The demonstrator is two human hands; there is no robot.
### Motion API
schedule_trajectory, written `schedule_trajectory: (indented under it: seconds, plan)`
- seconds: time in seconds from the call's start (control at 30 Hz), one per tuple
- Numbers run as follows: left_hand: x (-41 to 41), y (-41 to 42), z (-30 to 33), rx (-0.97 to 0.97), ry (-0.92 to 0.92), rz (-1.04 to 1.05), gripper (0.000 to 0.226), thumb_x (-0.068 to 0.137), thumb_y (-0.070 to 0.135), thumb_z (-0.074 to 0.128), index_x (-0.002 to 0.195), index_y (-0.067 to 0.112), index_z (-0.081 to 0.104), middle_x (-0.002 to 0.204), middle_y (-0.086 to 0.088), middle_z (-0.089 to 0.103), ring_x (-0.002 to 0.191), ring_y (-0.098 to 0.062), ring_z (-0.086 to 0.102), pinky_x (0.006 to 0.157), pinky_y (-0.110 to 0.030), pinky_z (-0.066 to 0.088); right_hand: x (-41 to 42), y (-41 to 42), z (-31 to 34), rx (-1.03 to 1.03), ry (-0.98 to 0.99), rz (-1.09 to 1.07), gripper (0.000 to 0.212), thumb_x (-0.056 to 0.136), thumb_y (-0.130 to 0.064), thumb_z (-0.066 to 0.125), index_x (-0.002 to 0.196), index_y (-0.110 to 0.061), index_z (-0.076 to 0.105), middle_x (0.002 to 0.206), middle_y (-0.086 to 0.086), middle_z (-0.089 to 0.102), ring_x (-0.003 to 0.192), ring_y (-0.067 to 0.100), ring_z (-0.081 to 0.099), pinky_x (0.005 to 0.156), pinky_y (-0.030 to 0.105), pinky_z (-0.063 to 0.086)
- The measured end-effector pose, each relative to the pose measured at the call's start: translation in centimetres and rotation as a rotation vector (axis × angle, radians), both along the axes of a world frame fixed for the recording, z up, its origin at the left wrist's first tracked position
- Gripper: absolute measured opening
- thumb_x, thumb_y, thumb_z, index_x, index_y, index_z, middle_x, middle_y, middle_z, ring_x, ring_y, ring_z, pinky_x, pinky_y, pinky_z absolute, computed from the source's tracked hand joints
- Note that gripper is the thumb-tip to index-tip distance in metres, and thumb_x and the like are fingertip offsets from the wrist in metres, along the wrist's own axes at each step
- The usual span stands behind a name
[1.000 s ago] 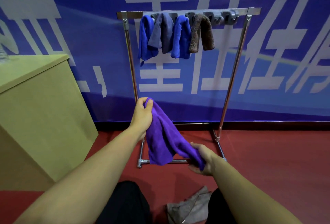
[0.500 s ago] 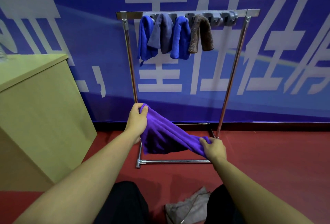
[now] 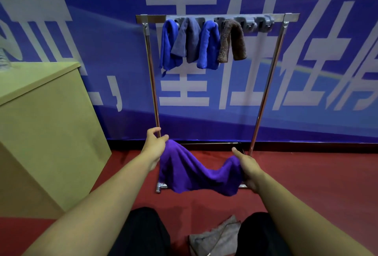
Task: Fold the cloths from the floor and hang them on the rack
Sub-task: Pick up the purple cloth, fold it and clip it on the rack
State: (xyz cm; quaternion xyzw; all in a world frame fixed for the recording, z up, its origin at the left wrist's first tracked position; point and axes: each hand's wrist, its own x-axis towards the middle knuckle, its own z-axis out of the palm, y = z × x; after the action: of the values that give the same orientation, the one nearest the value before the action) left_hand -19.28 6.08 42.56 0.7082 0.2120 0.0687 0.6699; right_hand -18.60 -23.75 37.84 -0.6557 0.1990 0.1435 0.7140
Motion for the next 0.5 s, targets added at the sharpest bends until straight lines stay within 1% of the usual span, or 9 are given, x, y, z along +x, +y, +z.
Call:
schedule_trajectory:
  seconds: [0.03,0.07,0.13,0.17,0.23,0.27,0.3,0.4,0.5]
  plan:
    - [-0.1,0.2,-0.1,-0.039,0.005,-0.015,0.030,0.093,0.017,0.062,0.114,0.037,0.058,0.121,-0.017,0.066,0.087,-0.027,0.062,0.077,-0.041,0.049,-0.1,-0.1,0.2,0.027,-0.012,0.031,0.045,0.085,-0.042,0.072,0.118,-0.015,0.060,0.098,0.013,0.070,0.081,0.028,0.066,0.074,0.035,0.053]
    - [-0.3,0.4,-0.2,-0.063,0.016,-0.043,0.030,0.092,0.011,0.062,0.109,0.036,0.064,0.118,-0.018,0.068,0.087,-0.027,0.063,0.076,-0.041,0.049,-0.3,-0.3,0.3,0.016,-0.047,0.056,0.040,0.086,-0.032,0.073,0.122,-0.019,0.059,0.098,0.009,0.069,0.078,0.024,0.063,0.069,0.031,0.049]
    - [-0.8,0.6,-0.2,-0.064,0.030,-0.124,0.032,0.089,0.001,0.064,0.105,0.027,0.072,0.116,-0.023,0.070,0.088,-0.028,0.066,0.081,-0.041,0.051,-0.6,-0.7,0.8,-0.013,-0.106,0.144,0.034,0.087,-0.006,0.068,0.120,-0.016,0.065,0.093,0.007,0.070,0.075,0.019,0.060,0.066,0.028,0.046]
    - [-1.0,0.6,-0.3,-0.033,0.028,-0.168,0.032,0.088,-0.004,0.065,0.107,0.020,0.074,0.113,-0.025,0.071,0.089,-0.029,0.067,0.085,-0.041,0.053,-0.6,-0.8,1.0,-0.039,-0.128,0.186,0.038,0.085,0.005,0.065,0.120,-0.010,0.067,0.091,0.008,0.070,0.077,0.019,0.061,0.068,0.027,0.048]
    - [-1.3,1.0,-0.5,0.082,0.021,-0.233,0.033,0.086,-0.009,0.068,0.113,0.009,0.073,0.108,-0.025,0.073,0.091,-0.028,0.069,0.095,-0.042,0.056,-0.4,-1.2,0.8,-0.159,-0.208,0.258,0.045,0.080,0.016,0.064,0.121,-0.001,0.067,0.101,0.012,0.073,0.086,0.020,0.065,0.082,0.029,0.054]
    - [-1.3,1.1,-0.6,0.145,0.016,-0.249,0.033,0.086,-0.009,0.070,0.115,0.006,0.073,0.105,-0.022,0.074,0.092,-0.027,0.070,0.098,-0.042,0.056,-0.4,-1.4,0.8,-0.227,-0.250,0.284,0.047,0.078,0.016,0.067,0.122,0.000,0.067,0.108,0.015,0.073,0.091,0.020,0.066,0.088,0.031,0.055]
    - [-1.4,1.3,-0.8,0.199,0.004,-0.256,0.033,0.085,-0.007,0.072,0.115,0.006,0.073,0.103,-0.018,0.075,0.094,-0.025,0.071,0.099,-0.042,0.056,-0.4,-1.5,1.0,-0.283,-0.286,0.289,0.048,0.077,0.015,0.070,0.122,0.000,0.067,0.111,0.016,0.072,0.092,0.019,0.066,0.090,0.029,0.056]
    - [-1.2,1.9,-0.9,0.315,-0.004,-0.231,0.039,0.079,-0.001,0.081,0.116,0.006,0.073,0.101,-0.013,0.076,0.096,-0.025,0.073,0.097,-0.041,0.057,-0.2,-1.9,1.8,-0.403,-0.395,0.264,0.048,0.075,0.009,0.077,0.121,-0.002,0.068,0.109,0.013,0.072,0.090,0.016,0.065,0.077,0.013,0.056]
    - [-1.0,2.9,-0.7,0.427,0.019,-0.270,0.056,0.070,0.004,0.089,0.122,0.005,0.070,0.107,-0.012,0.075,0.095,-0.021,0.071,0.098,-0.037,0.055,0.0,-2.5,2.4,-0.460,-0.435,0.261,0.050,0.074,0.002,0.082,0.121,-0.004,0.068,0.111,0.010,0.071,0.093,0.015,0.065,0.078,0.010,0.054]
